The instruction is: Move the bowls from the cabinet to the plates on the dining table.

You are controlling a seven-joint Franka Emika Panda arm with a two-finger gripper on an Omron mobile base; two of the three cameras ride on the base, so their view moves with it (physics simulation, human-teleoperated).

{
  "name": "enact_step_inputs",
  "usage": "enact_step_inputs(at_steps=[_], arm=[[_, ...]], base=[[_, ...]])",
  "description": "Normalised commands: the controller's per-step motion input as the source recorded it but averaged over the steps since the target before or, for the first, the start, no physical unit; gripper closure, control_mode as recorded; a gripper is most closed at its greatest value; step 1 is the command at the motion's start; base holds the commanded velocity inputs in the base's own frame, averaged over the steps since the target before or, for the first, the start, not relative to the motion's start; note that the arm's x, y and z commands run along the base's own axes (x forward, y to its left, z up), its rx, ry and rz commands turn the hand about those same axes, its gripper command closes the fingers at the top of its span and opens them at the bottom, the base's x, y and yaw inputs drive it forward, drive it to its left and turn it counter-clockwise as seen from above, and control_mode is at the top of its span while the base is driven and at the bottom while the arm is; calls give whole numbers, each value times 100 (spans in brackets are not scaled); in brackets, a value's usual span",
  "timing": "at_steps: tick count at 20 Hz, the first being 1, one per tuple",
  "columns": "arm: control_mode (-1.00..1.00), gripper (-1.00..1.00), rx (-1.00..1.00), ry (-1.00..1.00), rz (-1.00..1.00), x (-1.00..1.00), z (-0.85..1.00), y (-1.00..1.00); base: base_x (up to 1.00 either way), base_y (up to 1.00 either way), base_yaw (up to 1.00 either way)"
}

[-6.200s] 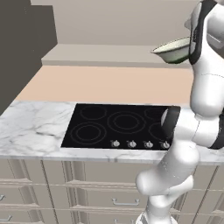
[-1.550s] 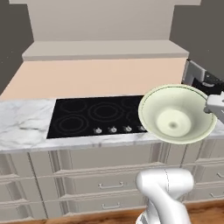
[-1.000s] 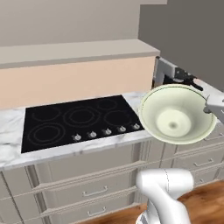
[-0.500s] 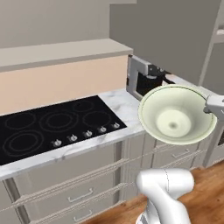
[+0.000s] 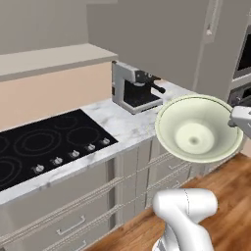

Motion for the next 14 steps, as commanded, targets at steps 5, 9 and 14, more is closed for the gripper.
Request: enact_step_inputs(at_steps=[5, 9, 14], arm=[[100, 100, 0, 0, 0, 0, 0, 0], [100, 100, 0, 0, 0, 0, 0, 0], [100, 100, 0, 0, 0, 0, 0, 0]], base=[[-28, -25, -33], [-23, -23, -35], [-15, -23, -37]])
